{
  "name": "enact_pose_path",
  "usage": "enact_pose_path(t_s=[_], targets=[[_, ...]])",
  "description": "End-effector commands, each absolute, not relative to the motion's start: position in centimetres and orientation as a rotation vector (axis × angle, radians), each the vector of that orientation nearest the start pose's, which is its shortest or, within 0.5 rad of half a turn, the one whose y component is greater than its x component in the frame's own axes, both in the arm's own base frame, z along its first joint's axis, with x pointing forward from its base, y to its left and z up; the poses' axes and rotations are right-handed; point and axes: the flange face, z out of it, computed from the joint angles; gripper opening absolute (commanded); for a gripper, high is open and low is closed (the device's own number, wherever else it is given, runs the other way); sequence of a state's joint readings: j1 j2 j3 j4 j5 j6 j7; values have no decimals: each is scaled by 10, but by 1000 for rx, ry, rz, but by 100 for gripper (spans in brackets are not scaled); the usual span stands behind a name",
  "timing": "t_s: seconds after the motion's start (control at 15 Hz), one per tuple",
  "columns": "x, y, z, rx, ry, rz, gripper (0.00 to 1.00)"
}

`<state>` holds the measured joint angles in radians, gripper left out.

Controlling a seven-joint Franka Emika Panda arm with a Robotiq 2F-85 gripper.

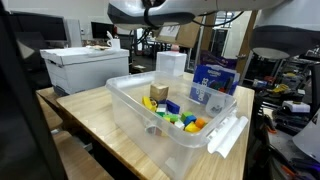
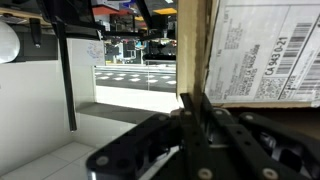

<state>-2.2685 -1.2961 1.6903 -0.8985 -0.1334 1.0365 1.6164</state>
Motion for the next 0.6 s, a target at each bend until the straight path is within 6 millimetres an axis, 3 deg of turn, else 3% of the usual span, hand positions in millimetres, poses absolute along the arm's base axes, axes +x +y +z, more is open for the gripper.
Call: enact_pose_path(t_s=[0.0, 0.07, 0.53], targets=[[667, 123, 446, 845, -1561, 786, 3], [664, 118, 443, 854, -1590, 768, 10], [667, 128, 441, 865, -1578, 795, 10]])
